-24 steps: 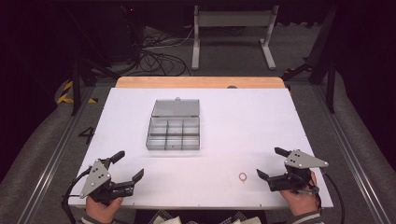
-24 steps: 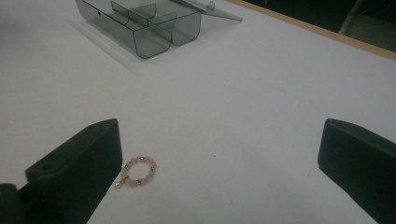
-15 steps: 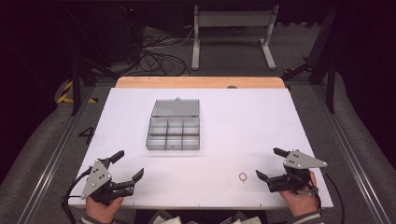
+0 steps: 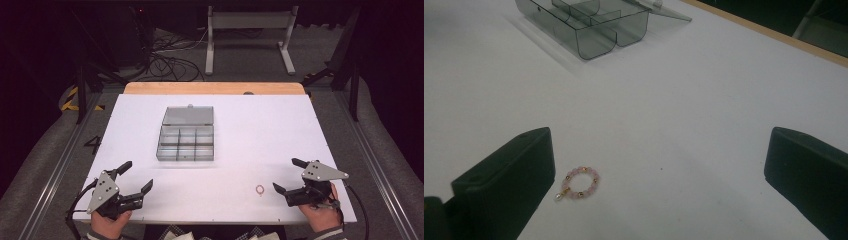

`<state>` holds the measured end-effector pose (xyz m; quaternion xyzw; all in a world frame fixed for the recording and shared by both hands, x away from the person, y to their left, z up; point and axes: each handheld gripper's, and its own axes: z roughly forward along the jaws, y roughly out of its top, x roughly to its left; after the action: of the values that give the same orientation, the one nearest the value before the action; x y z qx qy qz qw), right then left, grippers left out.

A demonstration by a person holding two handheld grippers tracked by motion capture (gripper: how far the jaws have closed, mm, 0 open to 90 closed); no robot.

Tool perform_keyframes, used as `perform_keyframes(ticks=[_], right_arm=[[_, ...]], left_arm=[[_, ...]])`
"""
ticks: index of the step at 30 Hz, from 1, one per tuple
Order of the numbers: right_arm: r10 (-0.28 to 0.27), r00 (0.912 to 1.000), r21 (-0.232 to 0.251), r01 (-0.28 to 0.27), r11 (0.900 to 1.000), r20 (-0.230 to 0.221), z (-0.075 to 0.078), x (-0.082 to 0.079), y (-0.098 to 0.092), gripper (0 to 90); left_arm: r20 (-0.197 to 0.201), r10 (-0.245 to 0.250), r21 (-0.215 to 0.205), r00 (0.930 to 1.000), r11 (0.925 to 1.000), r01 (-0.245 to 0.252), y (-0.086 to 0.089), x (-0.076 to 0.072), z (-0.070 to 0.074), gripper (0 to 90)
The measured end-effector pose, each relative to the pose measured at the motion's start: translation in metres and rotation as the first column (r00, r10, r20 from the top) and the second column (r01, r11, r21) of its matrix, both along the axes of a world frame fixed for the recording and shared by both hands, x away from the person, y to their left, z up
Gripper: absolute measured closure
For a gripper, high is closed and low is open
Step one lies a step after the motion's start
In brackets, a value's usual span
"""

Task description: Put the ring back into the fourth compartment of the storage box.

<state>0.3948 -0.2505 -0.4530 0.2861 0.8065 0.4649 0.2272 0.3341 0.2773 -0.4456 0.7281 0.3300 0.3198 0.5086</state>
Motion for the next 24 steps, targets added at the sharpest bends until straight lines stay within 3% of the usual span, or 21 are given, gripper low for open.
perform_keyframes(ticks=[24], right_arm=[[0.067, 0.9966, -0.033, -0.068, 0.997, -0.048, 0.015, 0.027, 0.036, 0.5]], left_arm=[[-0.007, -0.013, 0.01, 0.9999, 0.9999, 0.013, -0.001, 0.0, 0.0, 17.5]])
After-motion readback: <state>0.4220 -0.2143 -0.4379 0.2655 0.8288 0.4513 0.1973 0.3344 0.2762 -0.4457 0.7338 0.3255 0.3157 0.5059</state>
